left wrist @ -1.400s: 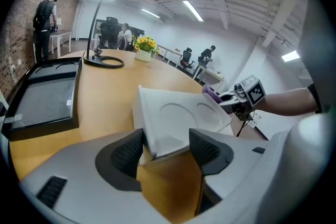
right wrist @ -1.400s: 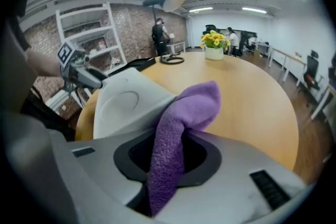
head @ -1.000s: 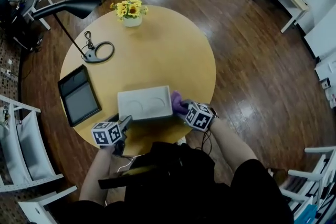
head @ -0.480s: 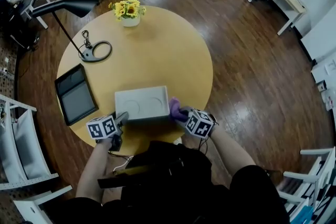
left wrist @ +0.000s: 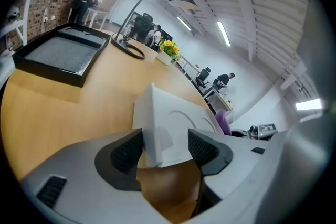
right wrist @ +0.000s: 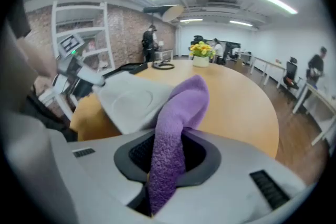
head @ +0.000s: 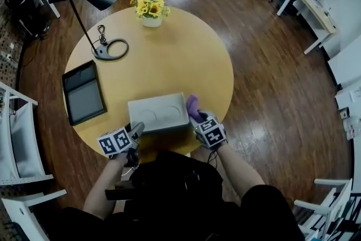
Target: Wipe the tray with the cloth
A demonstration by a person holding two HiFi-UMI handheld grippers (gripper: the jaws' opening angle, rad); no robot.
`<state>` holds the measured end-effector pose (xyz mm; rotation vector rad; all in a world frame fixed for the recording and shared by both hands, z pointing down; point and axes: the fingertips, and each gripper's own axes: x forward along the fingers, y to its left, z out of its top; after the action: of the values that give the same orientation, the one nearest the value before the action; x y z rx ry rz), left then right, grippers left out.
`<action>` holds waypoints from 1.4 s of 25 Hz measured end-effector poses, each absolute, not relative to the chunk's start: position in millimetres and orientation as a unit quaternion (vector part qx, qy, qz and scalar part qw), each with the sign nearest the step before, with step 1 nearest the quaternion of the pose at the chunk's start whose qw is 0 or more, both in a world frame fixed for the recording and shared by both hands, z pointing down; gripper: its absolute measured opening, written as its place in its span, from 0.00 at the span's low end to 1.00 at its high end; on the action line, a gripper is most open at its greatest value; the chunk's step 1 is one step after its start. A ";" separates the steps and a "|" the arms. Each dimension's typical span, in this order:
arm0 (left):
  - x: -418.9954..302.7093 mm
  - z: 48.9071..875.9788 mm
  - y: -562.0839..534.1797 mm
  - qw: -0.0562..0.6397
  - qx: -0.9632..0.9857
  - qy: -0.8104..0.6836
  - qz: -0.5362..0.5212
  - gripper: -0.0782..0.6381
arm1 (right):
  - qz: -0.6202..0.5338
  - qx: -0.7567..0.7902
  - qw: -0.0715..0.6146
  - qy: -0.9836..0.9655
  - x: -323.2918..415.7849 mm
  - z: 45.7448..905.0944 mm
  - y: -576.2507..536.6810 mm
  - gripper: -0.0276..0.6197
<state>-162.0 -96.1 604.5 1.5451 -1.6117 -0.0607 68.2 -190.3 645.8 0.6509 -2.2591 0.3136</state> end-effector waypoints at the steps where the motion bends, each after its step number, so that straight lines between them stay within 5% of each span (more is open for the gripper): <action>1: -158.3 604.5 -93.9 0.439 0.617 -0.652 -0.030 0.47 | 0.145 0.276 0.357 -0.880 65.5 639.7 -202.4 0.17; 9: -168.1 604.5 -97.3 0.454 0.624 -0.634 -0.046 0.45 | 0.136 0.220 0.350 -0.900 66.7 631.3 -204.0 0.17; 18: -218.4 595.8 -179.4 0.337 0.690 -0.636 0.072 0.47 | 0.047 0.141 0.432 -0.889 86.5 655.3 -130.1 0.17; 22: -208.3 605.5 -204.9 0.321 0.723 -0.599 0.123 0.47 | 0.109 0.171 0.394 -0.896 87.2 644.8 -107.5 0.17; 28: -194.4 608.5 -206.2 0.359 0.739 -0.567 0.064 0.34 | 0.345 0.235 0.234 -0.878 65.8 633.2 -106.7 0.17; 35: -186.6 606.3 -184.3 0.376 0.735 -0.561 0.057 0.36 | 0.232 0.266 0.319 -0.879 63.9 645.3 -141.8 0.17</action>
<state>-186.6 -184.3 606.3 1.8814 -1.4343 0.1452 63.9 -141.8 645.3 0.7000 -2.3126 0.6109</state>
